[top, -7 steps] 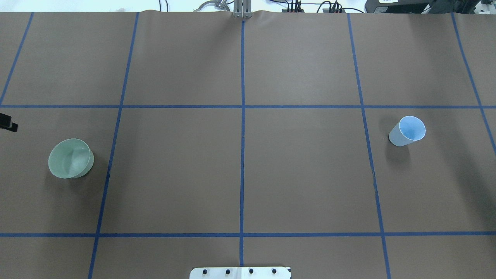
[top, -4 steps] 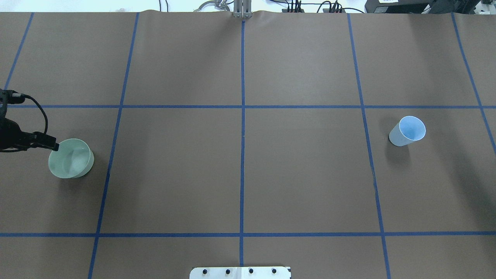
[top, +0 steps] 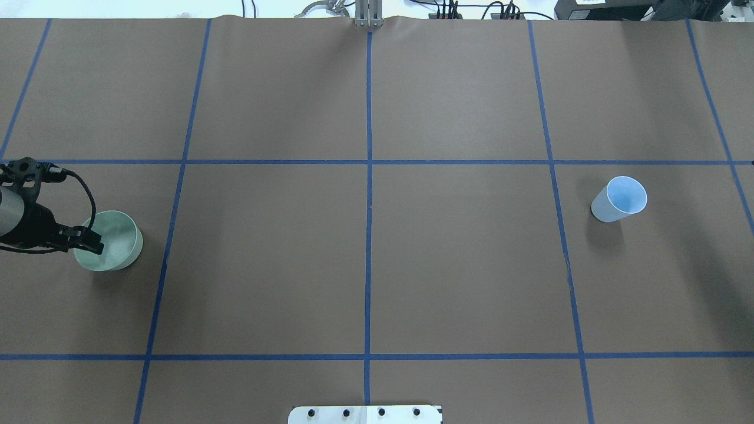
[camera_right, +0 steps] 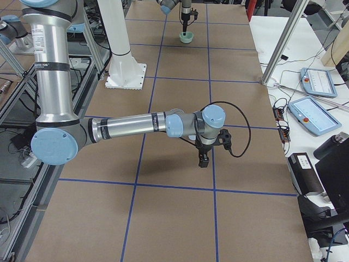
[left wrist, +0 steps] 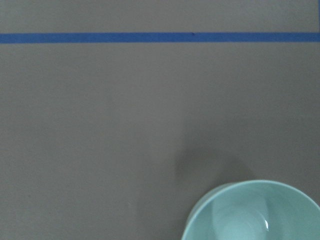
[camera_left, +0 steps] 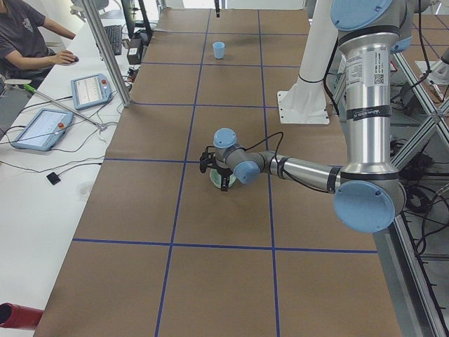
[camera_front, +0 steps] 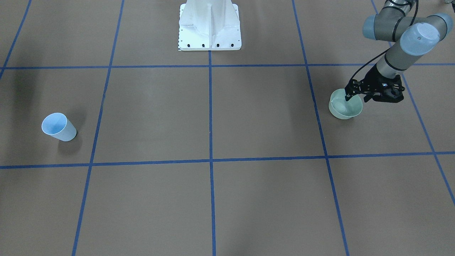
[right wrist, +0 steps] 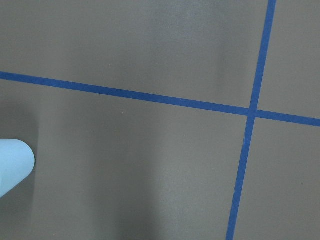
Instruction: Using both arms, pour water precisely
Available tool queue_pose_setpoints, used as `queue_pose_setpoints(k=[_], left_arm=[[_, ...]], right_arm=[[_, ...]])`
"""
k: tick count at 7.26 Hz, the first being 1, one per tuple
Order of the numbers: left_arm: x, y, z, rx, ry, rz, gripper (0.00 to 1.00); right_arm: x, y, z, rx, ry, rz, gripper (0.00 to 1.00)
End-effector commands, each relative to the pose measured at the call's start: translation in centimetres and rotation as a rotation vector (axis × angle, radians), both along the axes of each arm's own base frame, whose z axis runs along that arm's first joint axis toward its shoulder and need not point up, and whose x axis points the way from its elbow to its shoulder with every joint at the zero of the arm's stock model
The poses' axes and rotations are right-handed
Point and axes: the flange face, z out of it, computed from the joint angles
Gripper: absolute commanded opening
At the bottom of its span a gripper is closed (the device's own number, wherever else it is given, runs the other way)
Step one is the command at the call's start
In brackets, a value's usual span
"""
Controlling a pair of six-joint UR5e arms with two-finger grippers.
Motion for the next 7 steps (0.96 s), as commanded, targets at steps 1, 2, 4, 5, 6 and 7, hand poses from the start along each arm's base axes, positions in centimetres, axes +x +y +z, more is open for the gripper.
queue_pose_setpoints(k=[1,2,4,5,6,7], left_arm=[[0.1,-0.1,0.6,-0.013,-0.005,-0.004,0.11],[0.5,0.7,0.1,-0.079,0.052,0.056,0.0],[-1.6,-0.4,-1.9,-0.161,0.158,0.078,0.0],[0.1,-2.8,-6.4,-0.167,0.186,0.044,0.0],[2.7,-5.8,-13.3,-0.231,0.23,-0.056,0.0],[4.7,-6.3,-17.0,-0.255,0.259,-0.094,0.0]], right_arm=[[0.0,-0.1,-0.2,0.003,0.001,-0.001,1.0],[-0.1,0.0,-0.1,0.002,-0.001,-0.001,1.0],[-0.1,0.0,-0.2,-0.001,-0.008,-0.001,1.0],[-0.1,0.0,-0.2,0.0,-0.007,0.0,1.0],[-0.1,0.0,-0.2,0.0,-0.007,0.0,1.0],[-0.1,0.0,-0.3,0.005,-0.008,-0.001,1.0]])
